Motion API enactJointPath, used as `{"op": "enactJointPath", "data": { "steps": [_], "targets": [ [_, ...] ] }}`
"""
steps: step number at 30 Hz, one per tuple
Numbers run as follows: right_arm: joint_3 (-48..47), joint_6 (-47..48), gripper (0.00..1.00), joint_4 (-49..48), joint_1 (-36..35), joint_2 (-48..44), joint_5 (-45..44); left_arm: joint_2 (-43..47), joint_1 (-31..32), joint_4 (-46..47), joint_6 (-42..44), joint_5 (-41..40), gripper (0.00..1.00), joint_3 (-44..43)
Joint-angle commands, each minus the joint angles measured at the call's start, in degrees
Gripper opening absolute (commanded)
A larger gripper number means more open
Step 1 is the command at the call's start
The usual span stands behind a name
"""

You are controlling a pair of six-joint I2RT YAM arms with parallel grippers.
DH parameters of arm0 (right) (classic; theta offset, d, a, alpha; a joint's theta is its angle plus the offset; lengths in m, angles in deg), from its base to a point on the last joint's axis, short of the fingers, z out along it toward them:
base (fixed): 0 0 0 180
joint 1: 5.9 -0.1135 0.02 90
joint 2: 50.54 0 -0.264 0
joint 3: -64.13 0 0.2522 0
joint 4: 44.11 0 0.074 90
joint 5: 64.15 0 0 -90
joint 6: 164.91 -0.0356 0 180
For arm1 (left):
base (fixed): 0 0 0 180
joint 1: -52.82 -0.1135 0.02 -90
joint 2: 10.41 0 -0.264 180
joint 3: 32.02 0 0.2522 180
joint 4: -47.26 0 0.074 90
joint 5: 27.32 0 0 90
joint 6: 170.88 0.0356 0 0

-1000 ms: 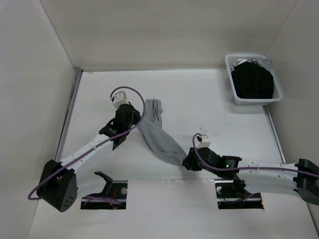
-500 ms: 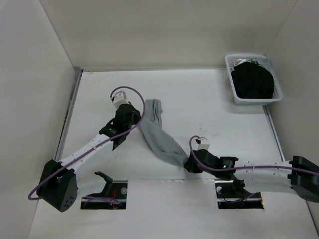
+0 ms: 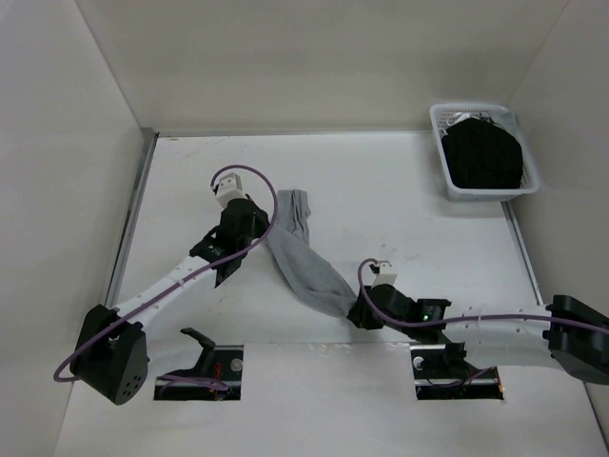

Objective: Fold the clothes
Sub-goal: Flatten the tank top out

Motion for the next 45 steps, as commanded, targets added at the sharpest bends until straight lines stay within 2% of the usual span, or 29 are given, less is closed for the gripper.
{"op": "enactJointPath", "data": {
  "steps": [1, 13, 20, 24, 29, 33, 39, 45],
  "targets": [
    [-2.19, 1.16, 0.30, -4.73, 0.32, 1.40, -0.74, -0.03, -0.10, 2.98, -0.30, 0.23, 0.06, -1.49],
    [-3.25, 2.22, 0.25, -5.09, 0.49, 0.88, -1.88, 0.23, -0.01, 2.98, -0.39, 0.23, 0.06, -0.70],
    [-3.33, 1.60, 0.05, -4.13, 0.93, 0.70, -1.88, 1.20, -0.27, 2.90, -0.39, 0.05, 0.06, -0.61],
    [-6.84, 3.26, 0.00, -1.32, 1.20, -6.04, -1.88, 4.44, -0.88, 2.28, -0.83, -0.65, 0.05, -0.96],
    [-22.19, 11.77, 0.00, 7.20, 3.39, -17.39, -5.21, 14.62, -1.41, -0.53, -1.80, -2.93, 0.04, -6.48],
    [-36.52, 18.37, 0.00, 8.45, 4.45, -18.99, -10.83, 22.01, -0.19, -1.32, -0.75, -6.44, 0.04, -14.74],
    [-60.52, 30.68, 0.00, 6.86, 2.00, -13.72, -14.70, 24.23, 1.57, 0.25, 5.92, -9.70, 0.03, -31.26],
    [-84.51, 47.19, 0.00, 5.72, -9.25, -6.78, -23.49, 20.19, 2.10, 1.84, 13.40, -10.32, 0.03, -47.61]
  ]
}}
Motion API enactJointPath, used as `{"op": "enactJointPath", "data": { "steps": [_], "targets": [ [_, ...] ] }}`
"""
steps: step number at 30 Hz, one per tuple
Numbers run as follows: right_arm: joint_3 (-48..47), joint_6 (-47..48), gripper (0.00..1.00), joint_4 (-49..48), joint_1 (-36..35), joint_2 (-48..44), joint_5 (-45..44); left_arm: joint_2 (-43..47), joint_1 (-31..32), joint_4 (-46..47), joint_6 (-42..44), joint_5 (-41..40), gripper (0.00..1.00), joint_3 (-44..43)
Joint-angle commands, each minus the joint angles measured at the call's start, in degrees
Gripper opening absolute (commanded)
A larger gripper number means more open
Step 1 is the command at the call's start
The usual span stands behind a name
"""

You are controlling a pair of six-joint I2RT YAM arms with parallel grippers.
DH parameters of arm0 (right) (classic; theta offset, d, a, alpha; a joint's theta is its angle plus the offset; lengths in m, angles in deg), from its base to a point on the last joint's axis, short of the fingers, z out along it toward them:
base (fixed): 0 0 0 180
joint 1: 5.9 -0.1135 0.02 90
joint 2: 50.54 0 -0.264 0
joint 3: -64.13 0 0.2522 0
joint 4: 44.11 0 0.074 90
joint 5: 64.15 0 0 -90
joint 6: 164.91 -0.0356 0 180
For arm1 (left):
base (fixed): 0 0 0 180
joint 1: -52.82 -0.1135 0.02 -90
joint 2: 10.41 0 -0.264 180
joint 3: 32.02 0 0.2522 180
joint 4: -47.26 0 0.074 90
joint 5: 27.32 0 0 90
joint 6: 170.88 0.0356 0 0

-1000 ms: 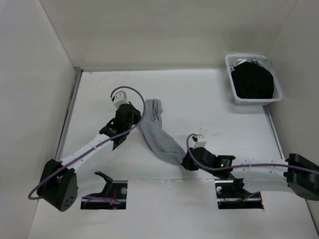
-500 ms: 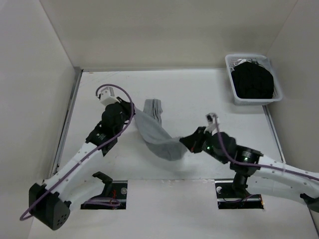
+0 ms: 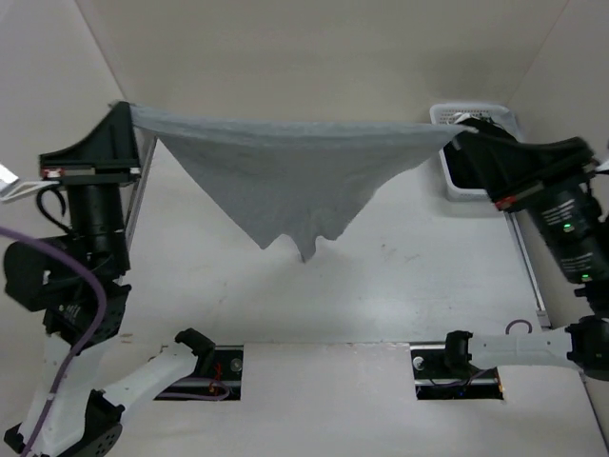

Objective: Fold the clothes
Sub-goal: Flatten the tank top out

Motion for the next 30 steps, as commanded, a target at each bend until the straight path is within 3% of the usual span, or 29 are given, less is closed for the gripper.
{"op": "enactJointPath", "data": {
  "steps": [1, 5, 7, 12, 16, 19, 25, 30],
  "targets": [
    [-11.27, 13.46, 0.00, -1.21, -4.25, 3.41, -6.73, -3.48, 0.53, 1.60, 6.15, -0.99, 0.03, -7.89],
    [-18.41, 16.19, 0.00, 0.11, -3.91, 7.72, -7.53, -6.91, 1.23, 1.42, 9.22, -0.81, 0.03, -13.53],
    [-18.86, 17.34, 0.00, -0.15, 0.11, 9.74, -7.09, -9.81, 1.32, 1.33, 10.98, -1.51, 0.03, -14.59],
    [-10.35, 6.47, 0.00, 1.96, 20.57, 11.95, 5.54, -16.93, -0.61, -0.34, 10.82, -1.78, 0.03, -8.11],
    [-2.79, -5.39, 0.00, 1.09, 38.50, 15.80, 24.07, -22.46, -7.36, -0.34, 4.76, -0.29, 0.03, 0.07],
    [-1.89, -10.24, 0.00, -1.63, 46.78, 22.56, 33.58, -29.66, -13.60, -0.60, 0.10, 4.27, 0.02, 0.36],
    [-16.62, -12.10, 0.00, 0.01, 54.09, 38.82, 38.79, -45.66, -19.16, -5.77, -2.46, 12.72, 0.00, -18.15],
    [-33.95, -12.19, 0.00, 5.64, 55.86, 45.60, 39.84, -50.25, -20.56, -9.21, -2.20, 15.71, 0.00, -31.63]
  ]
}}
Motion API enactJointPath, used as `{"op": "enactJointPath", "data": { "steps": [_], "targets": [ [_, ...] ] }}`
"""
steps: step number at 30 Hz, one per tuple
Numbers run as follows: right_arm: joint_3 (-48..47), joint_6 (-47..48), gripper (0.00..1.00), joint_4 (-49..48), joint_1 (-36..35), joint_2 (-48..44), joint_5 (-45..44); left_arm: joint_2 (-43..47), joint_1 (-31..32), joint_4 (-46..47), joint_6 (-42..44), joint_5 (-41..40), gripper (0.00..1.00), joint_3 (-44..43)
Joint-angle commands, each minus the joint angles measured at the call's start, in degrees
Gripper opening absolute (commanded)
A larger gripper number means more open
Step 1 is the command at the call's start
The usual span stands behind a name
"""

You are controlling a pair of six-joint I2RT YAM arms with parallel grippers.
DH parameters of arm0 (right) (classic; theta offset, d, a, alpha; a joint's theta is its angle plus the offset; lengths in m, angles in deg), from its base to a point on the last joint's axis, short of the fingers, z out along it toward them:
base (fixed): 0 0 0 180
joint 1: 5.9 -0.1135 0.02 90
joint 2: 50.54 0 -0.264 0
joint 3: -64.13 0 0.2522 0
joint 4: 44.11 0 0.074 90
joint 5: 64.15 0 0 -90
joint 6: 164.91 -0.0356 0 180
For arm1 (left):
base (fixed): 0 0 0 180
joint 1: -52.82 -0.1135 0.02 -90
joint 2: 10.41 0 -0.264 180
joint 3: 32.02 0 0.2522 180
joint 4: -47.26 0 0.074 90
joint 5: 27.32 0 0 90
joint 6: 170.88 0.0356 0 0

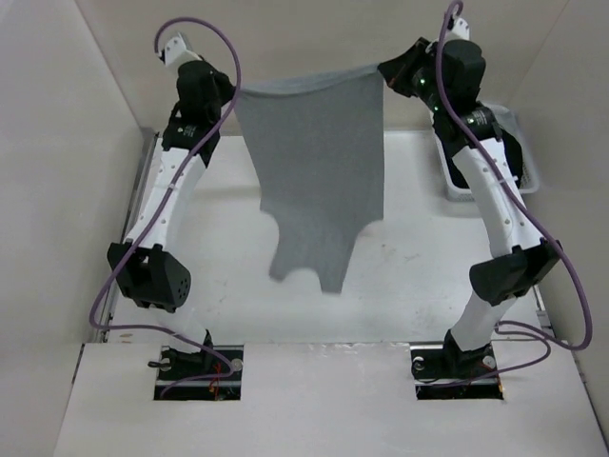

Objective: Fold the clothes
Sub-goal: Flatten the tank top out

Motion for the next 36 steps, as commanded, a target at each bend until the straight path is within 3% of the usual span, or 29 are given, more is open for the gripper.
{"op": "enactJointPath", "data": {
  "steps": [1, 6, 9, 13, 19, 22, 26, 31, 36],
  "targets": [
    [-13.55, -1.13, 0.00, -1.26, 0.65, -2.83, 3.08, 4.43, -1.02, 2.37, -1.06, 3.65, 0.00, -10.41],
    [-18.15, -0.16, 0.00, 0.59, 0.38, -4.57, 3.08, 9.43, -1.55, 3.25, -0.54, 3.65, 0.00, -8.68],
    [-10.62, 0.45, 0.00, -0.37, -0.14, -10.09, 2.12, 14.00, -1.03, 5.35, 0.17, 2.78, 0.00, -3.77],
    [11.14, 0.54, 0.00, -7.56, -1.28, -22.38, 0.19, 21.38, 1.60, 9.65, 0.70, 1.20, 0.00, 9.66],
    [50.69, -2.26, 0.00, -13.99, -6.28, -44.00, -4.29, 36.58, 7.75, 12.74, 0.96, -7.15, 0.00, 39.10],
    [67.07, -5.95, 0.00, -14.53, -12.43, -54.13, -8.68, 46.94, 11.35, 10.99, 0.26, -10.40, 0.00, 55.71],
    [82.38, -13.24, 0.00, -7.69, -23.67, -64.76, -14.66, 60.48, 16.10, -0.14, -1.40, -12.69, 0.00, 68.21],
    [89.34, -24.13, 0.00, 5.23, -40.80, -74.70, -18.44, 72.36, 20.06, -16.84, -7.64, -11.65, 0.00, 72.28],
    [91.80, -35.12, 0.00, 12.02, -56.37, -74.90, -19.59, 75.98, 25.33, -28.28, -15.20, -10.85, 0.01, 74.12]
  ]
}}
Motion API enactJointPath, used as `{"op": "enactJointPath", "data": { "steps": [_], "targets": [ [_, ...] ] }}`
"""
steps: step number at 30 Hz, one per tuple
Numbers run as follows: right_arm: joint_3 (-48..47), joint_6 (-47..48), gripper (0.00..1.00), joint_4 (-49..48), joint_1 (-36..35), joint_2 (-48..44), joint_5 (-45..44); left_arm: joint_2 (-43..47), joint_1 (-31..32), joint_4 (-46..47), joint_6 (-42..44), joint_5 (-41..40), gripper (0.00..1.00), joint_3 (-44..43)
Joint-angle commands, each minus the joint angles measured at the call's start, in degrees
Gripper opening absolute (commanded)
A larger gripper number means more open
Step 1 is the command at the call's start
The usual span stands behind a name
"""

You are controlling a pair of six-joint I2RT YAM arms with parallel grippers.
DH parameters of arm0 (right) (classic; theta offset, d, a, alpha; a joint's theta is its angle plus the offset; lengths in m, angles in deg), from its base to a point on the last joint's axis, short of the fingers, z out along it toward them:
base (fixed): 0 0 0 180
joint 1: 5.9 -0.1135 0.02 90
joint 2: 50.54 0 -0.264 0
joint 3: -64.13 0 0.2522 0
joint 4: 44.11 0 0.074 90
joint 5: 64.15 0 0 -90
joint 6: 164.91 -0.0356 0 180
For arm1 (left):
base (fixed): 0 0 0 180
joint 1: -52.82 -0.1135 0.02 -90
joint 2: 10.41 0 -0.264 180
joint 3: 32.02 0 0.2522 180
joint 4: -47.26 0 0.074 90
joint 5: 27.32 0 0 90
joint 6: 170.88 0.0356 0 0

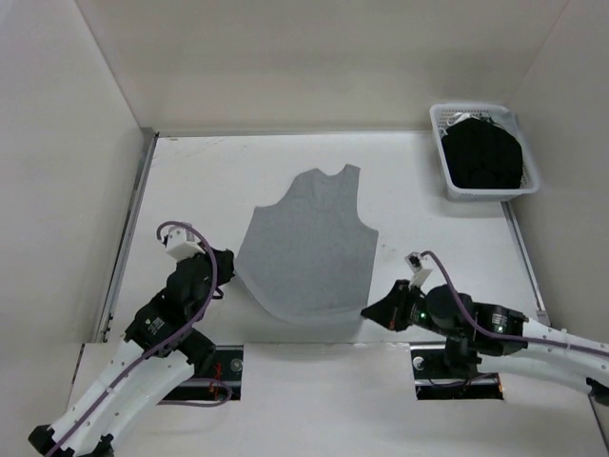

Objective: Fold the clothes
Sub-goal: Flatten the tank top out, then fold the tank top

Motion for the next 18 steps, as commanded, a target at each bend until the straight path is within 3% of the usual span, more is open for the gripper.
{"op": "enactJointPath", "data": {
  "steps": [1, 5, 8, 13, 18],
  "targets": [
    [2.04, -11.83, 0.00, 4.65, -8.19, 1.71, -3.37, 0.51, 2.95, -11.14, -7.25, -0.66, 0.01, 1.58],
    [3.27, -17.91, 0.00, 4.13, -16.03, 5.84, -9.24, 0.86, 5.16, -13.62, -9.37, -3.82, 0.01, 0.27],
    [2.57, -15.91, 0.00, 3.17, -13.34, 6.90, -13.56, -3.69, 4.29, -7.76, -8.06, -6.11, 0.01, -1.66],
    [-0.32, -1.26, 0.00, -6.74, 7.47, 9.53, -10.16, -22.83, -0.19, 16.30, -0.51, -3.31, 0.01, -7.28],
    [-5.77, 11.51, 0.00, -22.82, 33.05, 23.31, 5.73, -43.75, -8.54, 30.05, 1.79, 2.05, 0.01, -17.56]
  ]
}}
